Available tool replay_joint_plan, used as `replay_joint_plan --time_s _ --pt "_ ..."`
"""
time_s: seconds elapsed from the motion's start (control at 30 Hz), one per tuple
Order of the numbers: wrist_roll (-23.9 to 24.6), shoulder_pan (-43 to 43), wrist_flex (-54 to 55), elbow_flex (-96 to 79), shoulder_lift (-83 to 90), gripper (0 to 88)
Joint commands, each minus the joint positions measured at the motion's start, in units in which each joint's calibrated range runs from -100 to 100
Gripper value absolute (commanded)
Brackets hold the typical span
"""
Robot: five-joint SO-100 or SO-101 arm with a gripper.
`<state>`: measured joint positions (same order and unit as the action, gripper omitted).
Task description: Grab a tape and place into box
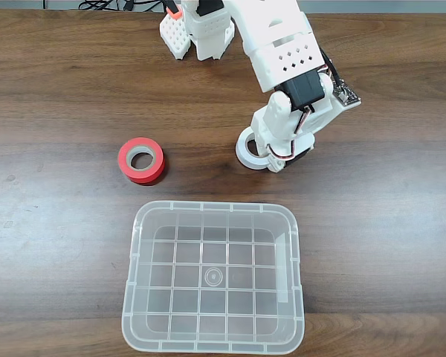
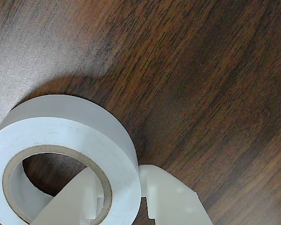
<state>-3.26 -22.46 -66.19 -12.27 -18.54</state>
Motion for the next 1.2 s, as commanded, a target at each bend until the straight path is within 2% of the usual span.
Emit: replay_joint_plan --time_s 0.0,0.2,0.6,0.77,0.97,1.17 --pt "0.4 -0.3 -0.9 3.6 2.2 1.3" --pt "0.3 0.2 -1.1 3.6 7.9 1.3" --pt "-0.1 0.7 -9.0 3.6 32.9 1.3" --pt "-1.1 4.3 -9.2 5.4 41.9 1.3" --pt "-1.9 12.7 -8.7 14.2 42.3 1.3" --pt "-3.0 16.8 -8.6 24.8 35.3 1.4"
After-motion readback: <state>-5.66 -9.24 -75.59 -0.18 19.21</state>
